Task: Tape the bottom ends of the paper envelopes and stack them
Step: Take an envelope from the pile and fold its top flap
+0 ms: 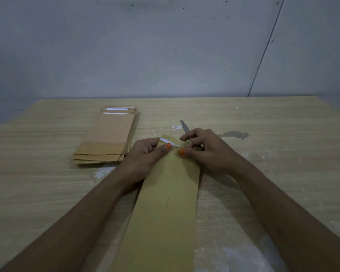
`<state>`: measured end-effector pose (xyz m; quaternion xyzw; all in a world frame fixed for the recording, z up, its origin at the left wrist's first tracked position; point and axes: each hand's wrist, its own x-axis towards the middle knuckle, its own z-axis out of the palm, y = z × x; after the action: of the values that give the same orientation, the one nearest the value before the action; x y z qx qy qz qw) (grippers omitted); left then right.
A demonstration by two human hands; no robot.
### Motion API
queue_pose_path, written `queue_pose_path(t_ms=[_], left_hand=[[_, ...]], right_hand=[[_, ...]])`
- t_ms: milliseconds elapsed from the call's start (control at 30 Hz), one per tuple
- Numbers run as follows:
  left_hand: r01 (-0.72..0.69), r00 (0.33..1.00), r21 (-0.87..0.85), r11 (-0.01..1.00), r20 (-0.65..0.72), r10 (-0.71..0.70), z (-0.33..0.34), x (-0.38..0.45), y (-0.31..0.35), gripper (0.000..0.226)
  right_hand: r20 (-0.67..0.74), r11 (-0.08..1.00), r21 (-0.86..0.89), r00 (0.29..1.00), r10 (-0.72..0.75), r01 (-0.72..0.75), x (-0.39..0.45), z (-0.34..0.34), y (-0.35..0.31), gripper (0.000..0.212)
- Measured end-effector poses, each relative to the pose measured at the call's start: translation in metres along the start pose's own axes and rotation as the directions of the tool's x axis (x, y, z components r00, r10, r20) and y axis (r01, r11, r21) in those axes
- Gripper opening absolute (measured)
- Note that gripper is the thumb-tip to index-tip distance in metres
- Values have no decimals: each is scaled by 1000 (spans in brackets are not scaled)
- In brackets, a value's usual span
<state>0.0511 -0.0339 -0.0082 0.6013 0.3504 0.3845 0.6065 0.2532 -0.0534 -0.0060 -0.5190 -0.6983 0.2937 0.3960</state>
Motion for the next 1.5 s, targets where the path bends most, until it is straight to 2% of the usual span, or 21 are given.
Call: queue_pose_path(t_ms=[100,167,300,400,533,600,700,900,1033,1200,1233,1300,1333,1400,1500], left_hand=[[-1,1000,-2,1000,10,1,-1,0,0,24],[3,1000,0,1000,5,-3,-1,-1,-1,23],[18,1000,-9,1000,4,-18,0,0,-1,23],[22,1000,-16,1000,-7,-22,-1,0,-1,23],[24,1000,-8,1000,8,-24,-1,0,-2,22],[14,1000,-25,1000,3,-14,-1,1,-3,21],[-4,1000,-61,998,-16,3,-2,3,-5,20],[-9,1000,-50,999,7,9,-1,2,-6,21],[2,1000,-31,1000,24,-2,-1,2,-5,21],[-26,999,-101,995,35,30,-2,3,-7,21],[-31,999,-107,994,40,35,-3,4,-7,23],[-61,997,-107,992,34,65,-3,3,-7,29],[-102,995,-67,993,14,103,-2,2,-7,33],[-211,976,119,970,-27,216,-2,1,-7,43],[-288,953,296,911,-9,304,-7,1,-4,33]], right_hand=[[-3,995,-100,1000,-15,15,2,0,5,30],[1,997,-79,1000,-3,3,2,0,6,40],[43,994,-109,999,-4,9,1,-2,5,21],[82,983,-179,996,-19,33,2,-4,4,23],[120,982,-184,993,-20,42,3,-3,4,17],[80,977,-211,997,19,-2,2,-3,3,20],[2,981,-183,998,58,-57,0,-3,1,35],[43,987,-148,997,66,-59,1,-1,4,37],[100,977,-212,994,45,-23,0,-2,1,43],[-11,972,-210,995,100,-100,1,-2,5,65],[-18,972,-213,995,95,-96,1,-2,5,65],[-46,975,-208,997,65,-73,1,0,3,49],[-60,977,-205,997,53,-64,1,0,1,40],[-59,973,-226,997,39,-52,0,-1,-1,31],[-35,964,-263,999,26,-34,0,-4,-4,26]])
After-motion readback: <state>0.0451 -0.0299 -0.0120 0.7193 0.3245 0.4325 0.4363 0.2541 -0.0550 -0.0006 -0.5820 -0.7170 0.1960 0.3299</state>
